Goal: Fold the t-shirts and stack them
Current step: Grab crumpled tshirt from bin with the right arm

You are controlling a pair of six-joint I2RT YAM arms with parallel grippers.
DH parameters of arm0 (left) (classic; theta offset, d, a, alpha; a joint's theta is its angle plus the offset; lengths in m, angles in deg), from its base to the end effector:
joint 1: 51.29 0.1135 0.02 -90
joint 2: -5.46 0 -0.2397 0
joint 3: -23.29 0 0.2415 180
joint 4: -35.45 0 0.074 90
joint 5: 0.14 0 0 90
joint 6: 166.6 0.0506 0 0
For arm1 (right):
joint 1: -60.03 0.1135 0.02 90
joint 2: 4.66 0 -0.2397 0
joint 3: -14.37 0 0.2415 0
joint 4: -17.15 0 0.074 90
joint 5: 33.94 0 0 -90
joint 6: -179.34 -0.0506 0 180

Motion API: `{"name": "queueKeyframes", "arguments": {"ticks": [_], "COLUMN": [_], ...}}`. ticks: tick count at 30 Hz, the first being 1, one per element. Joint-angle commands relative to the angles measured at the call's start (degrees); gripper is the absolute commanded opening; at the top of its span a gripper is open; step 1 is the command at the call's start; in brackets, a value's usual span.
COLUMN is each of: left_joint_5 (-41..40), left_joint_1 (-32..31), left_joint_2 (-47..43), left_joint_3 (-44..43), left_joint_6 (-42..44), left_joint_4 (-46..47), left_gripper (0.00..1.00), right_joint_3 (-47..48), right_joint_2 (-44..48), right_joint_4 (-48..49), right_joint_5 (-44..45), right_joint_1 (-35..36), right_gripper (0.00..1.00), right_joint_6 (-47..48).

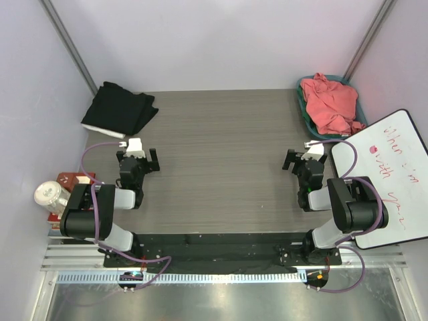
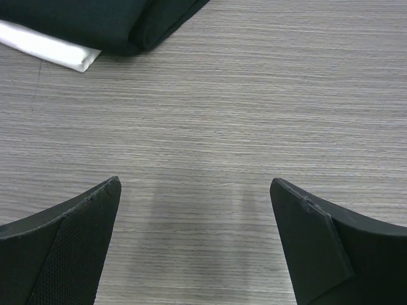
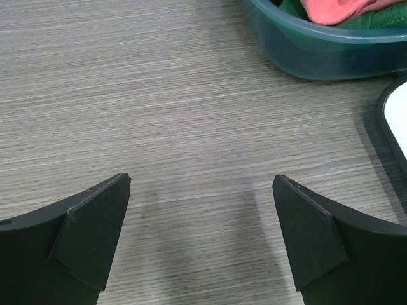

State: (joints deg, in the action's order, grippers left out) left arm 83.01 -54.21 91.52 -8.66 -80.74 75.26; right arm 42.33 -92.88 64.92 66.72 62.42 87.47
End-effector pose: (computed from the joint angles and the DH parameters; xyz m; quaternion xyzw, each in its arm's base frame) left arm 0.2655 -0.0075 0.1263 -0.0450 0.7878 0.0094 0.6142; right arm 0.2533 0.0012 0.1166 0.0546 0.7767 -0.0492 0.6255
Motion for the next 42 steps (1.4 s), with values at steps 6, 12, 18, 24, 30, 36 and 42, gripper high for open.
{"name": "queueKeyframes", "arguments": {"ticks": [6,12,18,24,30,36,42], "left_joint_5": [-0.2,-0.4,6.7,15.9,17.2,12.4,14.0], "left_joint_1": [0.3,0.3,0.4,0.3,0.3,0.4,0.4], "left_joint_2": [-0.5,-0.3,-5.7,-18.8,-22.2,-12.3,-10.9], "left_joint_3": [0.1,0.2,-0.8,-10.6,-27.7,-50.0,-54.2], "left_joint_6": [-0.4,-0.3,2.5,12.6,28.2,38.2,40.4], "left_joint_4": [4.1,5.4,-3.9,-26.0,-62.0,-91.1,-88.8], "left_gripper": [1.00,1.00,1.00,1.00,1.00,1.00,1.00], "right_joint_3": [0.4,0.3,0.7,5.7,25.1,61.1,80.3], "right_joint_2": [0.2,0.0,7.1,19.4,21.5,3.2,-11.7], "right_joint_4": [4.7,5.3,-0.9,-17.5,-52.6,-92.5,-92.2], "right_joint_5": [1.7,1.8,-8.1,-19.8,-21.9,-18.1,-8.3], "right_joint_1": [-0.2,-0.1,0.0,-0.2,-0.2,-0.5,-6.3], "right_gripper": [1.00,1.00,1.00,1.00,1.00,1.00,0.86], "right_joint_6": [-0.6,-0.4,3.2,6.0,14.2,18.2,18.8]}}
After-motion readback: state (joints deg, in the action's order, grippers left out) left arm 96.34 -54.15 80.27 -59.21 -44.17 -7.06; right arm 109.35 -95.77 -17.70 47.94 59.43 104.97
